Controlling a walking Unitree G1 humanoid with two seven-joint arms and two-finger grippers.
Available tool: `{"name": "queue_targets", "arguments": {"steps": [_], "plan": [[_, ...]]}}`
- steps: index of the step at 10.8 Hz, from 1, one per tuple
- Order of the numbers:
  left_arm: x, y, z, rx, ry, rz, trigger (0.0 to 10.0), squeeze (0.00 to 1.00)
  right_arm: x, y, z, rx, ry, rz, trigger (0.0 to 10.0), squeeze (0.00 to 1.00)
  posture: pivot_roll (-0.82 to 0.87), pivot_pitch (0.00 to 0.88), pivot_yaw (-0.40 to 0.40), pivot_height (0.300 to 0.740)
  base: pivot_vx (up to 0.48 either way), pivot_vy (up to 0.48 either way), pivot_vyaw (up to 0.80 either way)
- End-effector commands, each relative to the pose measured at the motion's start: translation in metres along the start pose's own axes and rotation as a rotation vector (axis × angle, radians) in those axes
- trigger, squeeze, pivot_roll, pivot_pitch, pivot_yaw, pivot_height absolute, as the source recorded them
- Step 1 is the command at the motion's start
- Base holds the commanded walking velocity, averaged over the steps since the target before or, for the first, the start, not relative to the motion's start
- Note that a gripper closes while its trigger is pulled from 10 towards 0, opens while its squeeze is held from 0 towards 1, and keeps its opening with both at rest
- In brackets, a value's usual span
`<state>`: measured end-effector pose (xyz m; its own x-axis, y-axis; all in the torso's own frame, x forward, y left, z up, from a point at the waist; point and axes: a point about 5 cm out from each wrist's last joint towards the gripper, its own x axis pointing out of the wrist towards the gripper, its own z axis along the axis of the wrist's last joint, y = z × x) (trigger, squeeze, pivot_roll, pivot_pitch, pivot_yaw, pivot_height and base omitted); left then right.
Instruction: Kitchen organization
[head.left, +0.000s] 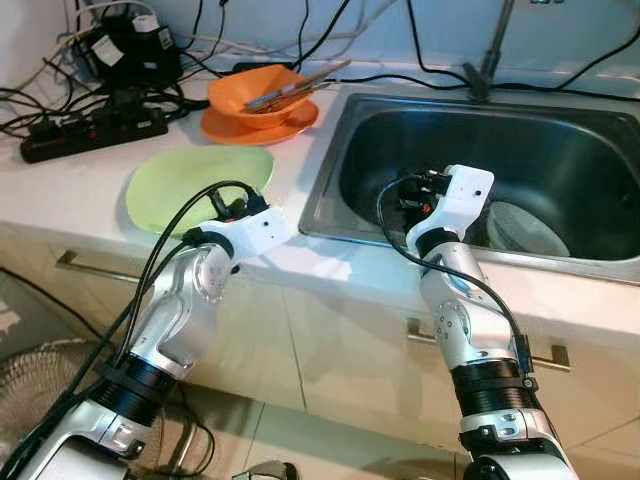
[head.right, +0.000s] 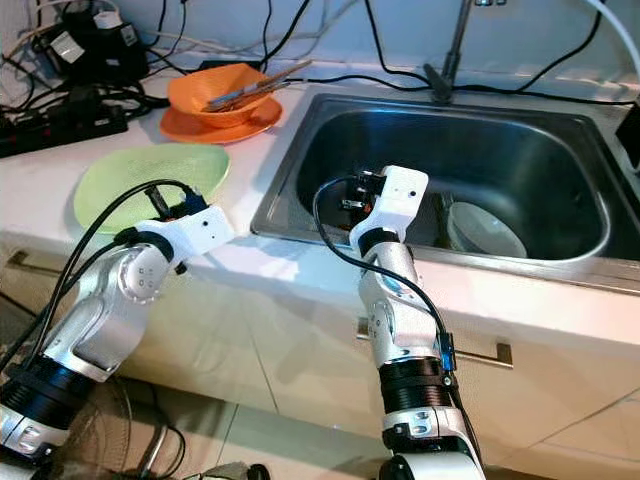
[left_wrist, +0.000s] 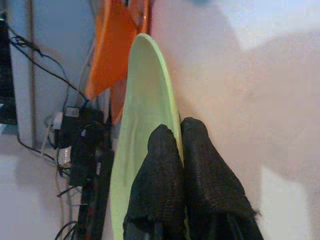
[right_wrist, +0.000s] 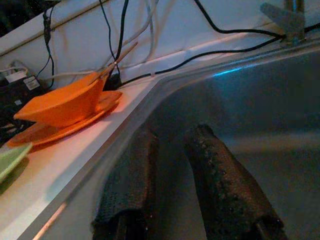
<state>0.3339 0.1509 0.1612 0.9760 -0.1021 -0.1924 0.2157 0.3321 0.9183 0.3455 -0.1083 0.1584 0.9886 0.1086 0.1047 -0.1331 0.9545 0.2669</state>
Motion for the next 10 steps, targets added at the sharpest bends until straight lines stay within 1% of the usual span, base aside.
{"name": "queue_targets", "arguments": {"steps": [1, 2, 3, 4, 5, 10], "plan": [[-0.001, 0.033, 0.013, 0.016, -0.059, 0.19, 4.9, 0.0, 0.004, 0.003, 0.004, -0.002, -0.009, 0.009, 10.0, 0.0, 0.06, 0.038, 0.063, 0.74, 0.0, 0.0, 0.0], [-0.001, 0.034, 0.015, 0.017, -0.069, 0.199, 10.0, 0.0, 0.004, 0.002, 0.004, -0.003, -0.009, 0.01, 10.0, 0.0, 0.07, 0.038, 0.063, 0.74, 0.0, 0.0, 0.0], [-0.002, 0.031, 0.017, 0.023, -0.081, 0.179, 10.0, 0.0, 0.005, 0.002, 0.005, -0.005, -0.009, 0.01, 10.0, 0.0, 0.07, 0.037, 0.061, 0.74, 0.0, 0.0, 0.0], [-0.003, 0.029, 0.02, 0.031, -0.099, 0.181, 10.0, 0.0, 0.005, 0.002, 0.005, -0.006, -0.009, 0.01, 10.0, 0.0, 0.07, 0.037, 0.06, 0.74, 0.0, 0.0, 0.0], [-0.003, 0.032, 0.024, 0.039, -0.125, 0.205, 10.0, 0.0, 0.005, 0.002, 0.005, -0.006, -0.009, 0.012, 10.0, 0.0, 0.07, 0.036, 0.059, 0.74, 0.0, 0.0, 0.0], [-0.003, 0.032, 0.024, 0.039, -0.125, 0.205, 10.0, 0.0, 0.005, 0.002, 0.005, -0.006, -0.009, 0.012, 10.0, 0.0, 0.07, 0.036, 0.059, 0.74, 0.0, 0.0, 0.0]]}}
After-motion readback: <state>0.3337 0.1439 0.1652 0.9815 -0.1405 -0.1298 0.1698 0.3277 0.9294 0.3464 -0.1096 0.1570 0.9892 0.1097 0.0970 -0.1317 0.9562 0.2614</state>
